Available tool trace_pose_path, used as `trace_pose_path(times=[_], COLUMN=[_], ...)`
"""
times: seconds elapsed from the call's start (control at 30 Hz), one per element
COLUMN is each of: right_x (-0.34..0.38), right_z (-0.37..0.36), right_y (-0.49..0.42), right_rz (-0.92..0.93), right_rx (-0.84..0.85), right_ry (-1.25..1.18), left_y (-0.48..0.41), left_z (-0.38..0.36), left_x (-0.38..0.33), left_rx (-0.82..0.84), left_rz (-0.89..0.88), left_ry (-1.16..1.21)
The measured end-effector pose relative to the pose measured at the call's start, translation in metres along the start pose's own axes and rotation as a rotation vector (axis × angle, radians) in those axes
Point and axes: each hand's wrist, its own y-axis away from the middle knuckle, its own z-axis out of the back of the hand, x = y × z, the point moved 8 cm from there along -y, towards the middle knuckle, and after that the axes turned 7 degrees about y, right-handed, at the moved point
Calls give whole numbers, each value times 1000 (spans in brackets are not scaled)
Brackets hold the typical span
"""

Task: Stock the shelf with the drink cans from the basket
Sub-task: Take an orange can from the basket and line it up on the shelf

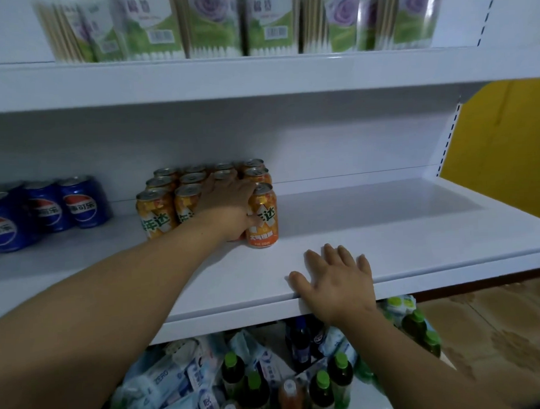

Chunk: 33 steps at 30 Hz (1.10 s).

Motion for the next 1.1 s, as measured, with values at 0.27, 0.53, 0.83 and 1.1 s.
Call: trace_pose_path(times=[0.27, 0.53, 0.83, 1.1], right_x=[2, 2, -72, -199], right_z=[1, 4, 46, 102], right_y=[1, 1, 28, 173], right_rz=[10, 6, -167, -553], right_rx=[1, 78, 150, 215], right_ry=[11, -1, -105, 13], left_y=[-18, -17, 51, 126], left_z=[-10, -9, -1, -11], left_x=[-1, -4, -77, -234], left_rx=[67, 74, 213, 409], left_rz=[86, 60, -198, -487], left_ry=[41, 26, 177, 314])
